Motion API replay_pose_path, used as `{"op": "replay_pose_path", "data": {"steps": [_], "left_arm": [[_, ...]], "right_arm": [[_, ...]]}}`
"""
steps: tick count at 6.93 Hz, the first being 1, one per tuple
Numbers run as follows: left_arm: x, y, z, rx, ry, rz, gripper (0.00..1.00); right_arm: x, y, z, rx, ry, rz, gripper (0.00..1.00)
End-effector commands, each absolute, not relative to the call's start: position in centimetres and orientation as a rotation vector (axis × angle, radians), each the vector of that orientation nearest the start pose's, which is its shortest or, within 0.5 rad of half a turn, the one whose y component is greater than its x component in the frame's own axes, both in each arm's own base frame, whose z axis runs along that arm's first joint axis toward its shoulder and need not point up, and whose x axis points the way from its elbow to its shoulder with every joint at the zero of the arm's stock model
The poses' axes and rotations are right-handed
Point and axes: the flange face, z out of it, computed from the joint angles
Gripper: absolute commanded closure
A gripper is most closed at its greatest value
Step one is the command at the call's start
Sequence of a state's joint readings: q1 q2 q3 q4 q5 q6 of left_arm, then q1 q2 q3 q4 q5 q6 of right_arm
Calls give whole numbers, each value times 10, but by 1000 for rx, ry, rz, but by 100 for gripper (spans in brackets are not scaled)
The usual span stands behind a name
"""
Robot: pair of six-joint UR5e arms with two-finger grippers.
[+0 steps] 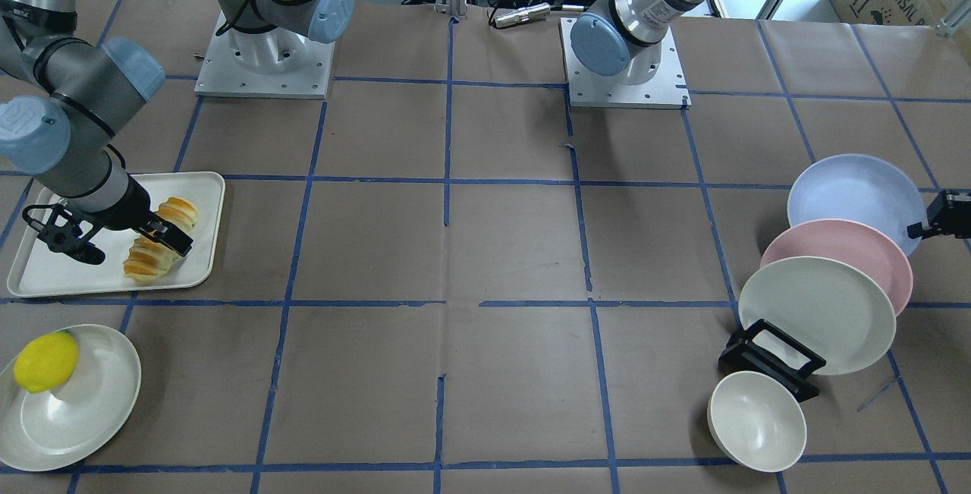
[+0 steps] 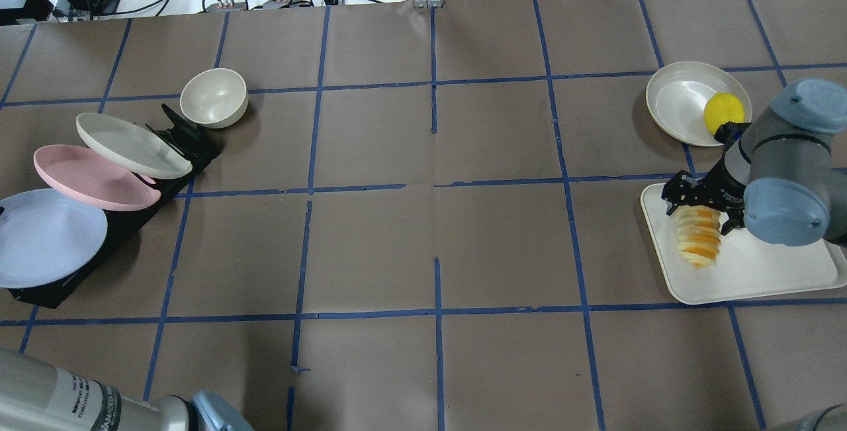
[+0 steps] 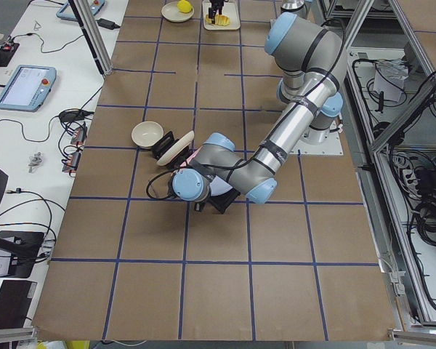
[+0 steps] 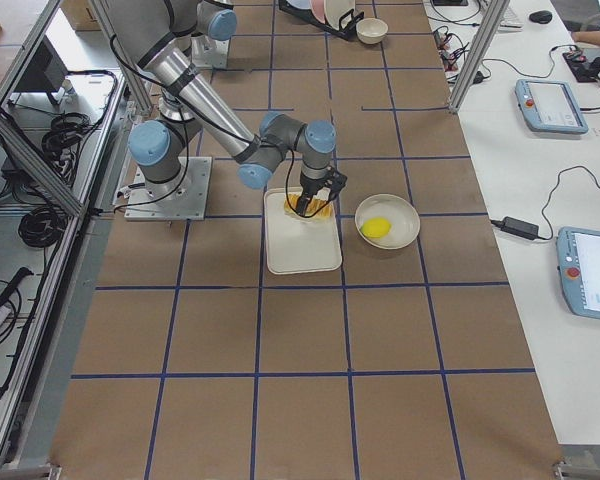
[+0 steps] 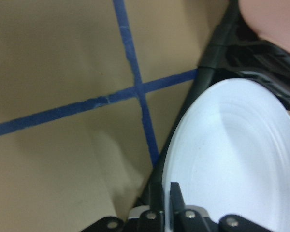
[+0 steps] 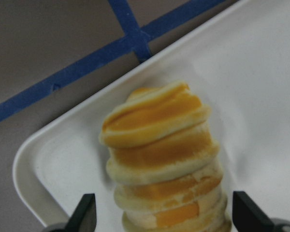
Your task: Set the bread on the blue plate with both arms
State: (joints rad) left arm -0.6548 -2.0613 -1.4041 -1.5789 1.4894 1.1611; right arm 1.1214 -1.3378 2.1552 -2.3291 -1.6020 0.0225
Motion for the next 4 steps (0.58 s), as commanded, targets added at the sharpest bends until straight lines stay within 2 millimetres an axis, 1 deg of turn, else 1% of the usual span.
{"op": "replay_pose_path", "data": {"steps": [1, 2, 3, 4], "left_arm": [[391, -476, 347, 396, 3446, 231, 88], [379, -459, 376, 388, 3443, 288, 90], [366, -448, 399, 347, 3450, 306, 92], [348, -439, 418, 280, 3459, 329, 93]], "right_arm": [[-85, -475, 188, 655, 3095, 76, 22], [-85, -475, 187, 649, 3096, 76, 48], [-85, -476, 189, 652, 3096, 66, 68], [-86, -477, 190, 653, 3099, 36, 89]]}}
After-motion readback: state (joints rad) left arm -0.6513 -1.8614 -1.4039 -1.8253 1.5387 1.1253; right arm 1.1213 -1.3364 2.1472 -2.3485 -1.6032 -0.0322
